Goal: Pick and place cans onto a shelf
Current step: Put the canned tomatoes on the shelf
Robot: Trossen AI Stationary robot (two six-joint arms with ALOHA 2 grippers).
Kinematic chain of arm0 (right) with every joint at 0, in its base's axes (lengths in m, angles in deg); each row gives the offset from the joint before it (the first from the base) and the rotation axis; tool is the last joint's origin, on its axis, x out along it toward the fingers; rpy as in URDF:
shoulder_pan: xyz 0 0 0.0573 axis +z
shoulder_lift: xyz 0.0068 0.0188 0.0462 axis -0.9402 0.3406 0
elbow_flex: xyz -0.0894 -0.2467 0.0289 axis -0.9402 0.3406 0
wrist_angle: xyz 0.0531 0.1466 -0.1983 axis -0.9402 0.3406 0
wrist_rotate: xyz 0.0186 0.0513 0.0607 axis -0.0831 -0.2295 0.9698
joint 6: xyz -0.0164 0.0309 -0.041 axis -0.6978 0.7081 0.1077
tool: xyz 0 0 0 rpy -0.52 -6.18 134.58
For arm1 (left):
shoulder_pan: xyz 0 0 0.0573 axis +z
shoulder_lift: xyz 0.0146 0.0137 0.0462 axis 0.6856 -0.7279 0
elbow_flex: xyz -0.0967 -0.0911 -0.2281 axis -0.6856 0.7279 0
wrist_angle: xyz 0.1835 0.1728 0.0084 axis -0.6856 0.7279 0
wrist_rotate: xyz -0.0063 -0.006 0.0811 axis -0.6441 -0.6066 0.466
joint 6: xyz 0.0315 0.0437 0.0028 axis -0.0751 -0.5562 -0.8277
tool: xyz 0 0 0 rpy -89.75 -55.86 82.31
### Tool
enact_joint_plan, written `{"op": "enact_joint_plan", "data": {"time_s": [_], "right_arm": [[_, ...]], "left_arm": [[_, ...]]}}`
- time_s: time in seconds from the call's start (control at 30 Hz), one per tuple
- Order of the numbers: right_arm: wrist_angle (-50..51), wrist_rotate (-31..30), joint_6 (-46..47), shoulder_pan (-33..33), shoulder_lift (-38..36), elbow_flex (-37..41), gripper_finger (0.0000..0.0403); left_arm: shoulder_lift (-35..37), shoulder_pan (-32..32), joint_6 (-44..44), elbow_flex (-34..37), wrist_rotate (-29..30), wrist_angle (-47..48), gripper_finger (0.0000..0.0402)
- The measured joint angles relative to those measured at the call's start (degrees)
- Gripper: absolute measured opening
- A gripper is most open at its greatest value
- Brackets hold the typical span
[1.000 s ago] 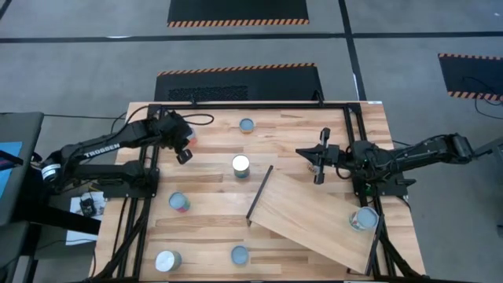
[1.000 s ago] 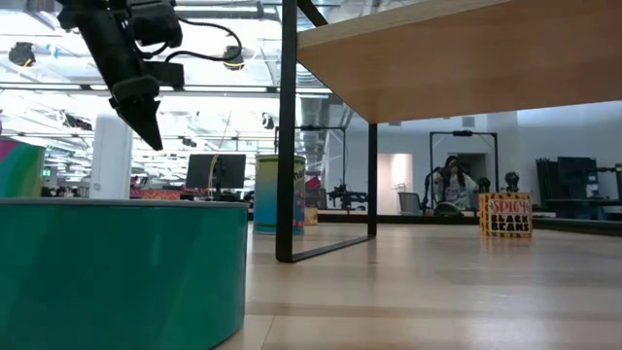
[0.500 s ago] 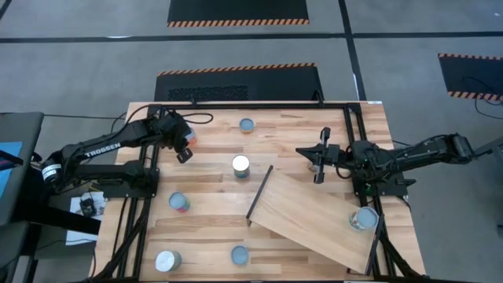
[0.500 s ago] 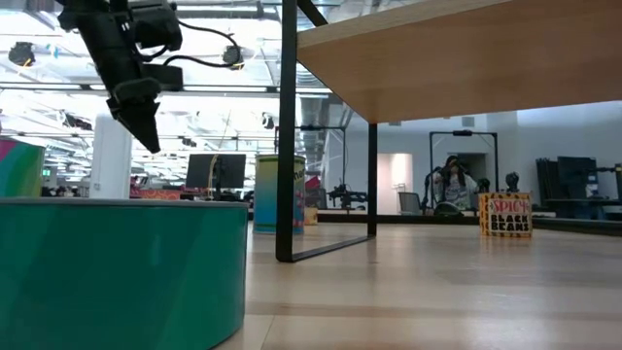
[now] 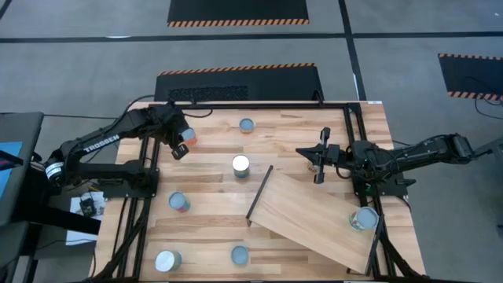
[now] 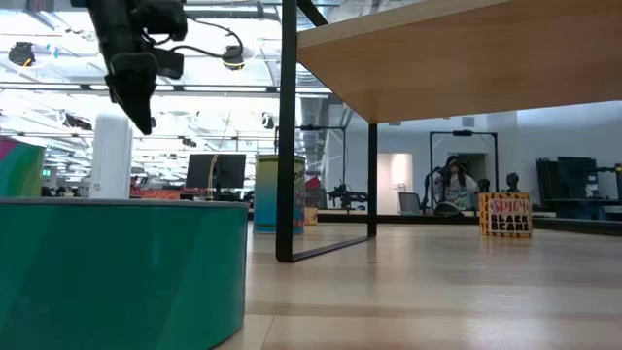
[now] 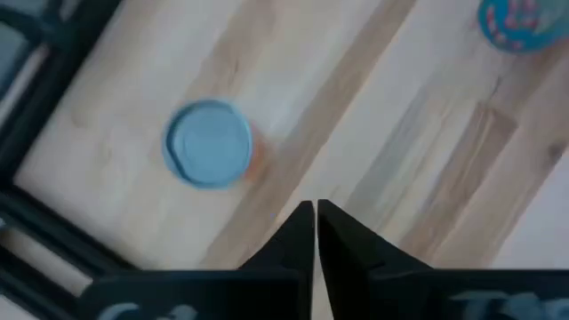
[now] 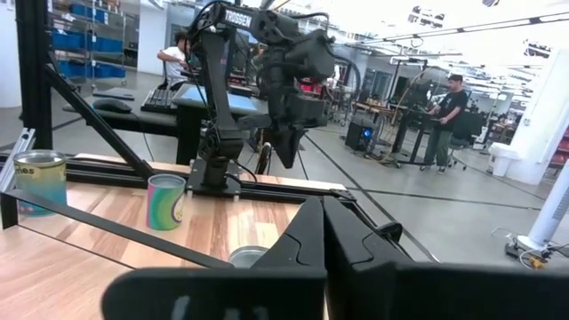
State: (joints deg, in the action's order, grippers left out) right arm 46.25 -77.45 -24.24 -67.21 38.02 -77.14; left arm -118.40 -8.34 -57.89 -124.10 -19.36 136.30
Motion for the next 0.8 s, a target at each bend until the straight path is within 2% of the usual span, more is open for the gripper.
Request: {"op": "enact_joint_plan", "data": {"time_s": [0.23,0.63,0.8], "right_arm": [[-0.2,0.01,-1.77,-0.44,0.0,0.0,0.0011],[-0.1,0.07,-1.99,-0.39,0.0,0.0,0.0012],[0.1,0.17,-1.97,-0.39,0.0,0.0,0.0008]], "left_arm": [[-6.39,1.54,-0.35,-2.42,0.09,1.03,0.0024],[-11.89,1.52,-0.34,-2.47,3.26,1.27,0.0127],[-15.42,1.52,-4.04,-2.47,8.05,-1.57,0.0153]]}}
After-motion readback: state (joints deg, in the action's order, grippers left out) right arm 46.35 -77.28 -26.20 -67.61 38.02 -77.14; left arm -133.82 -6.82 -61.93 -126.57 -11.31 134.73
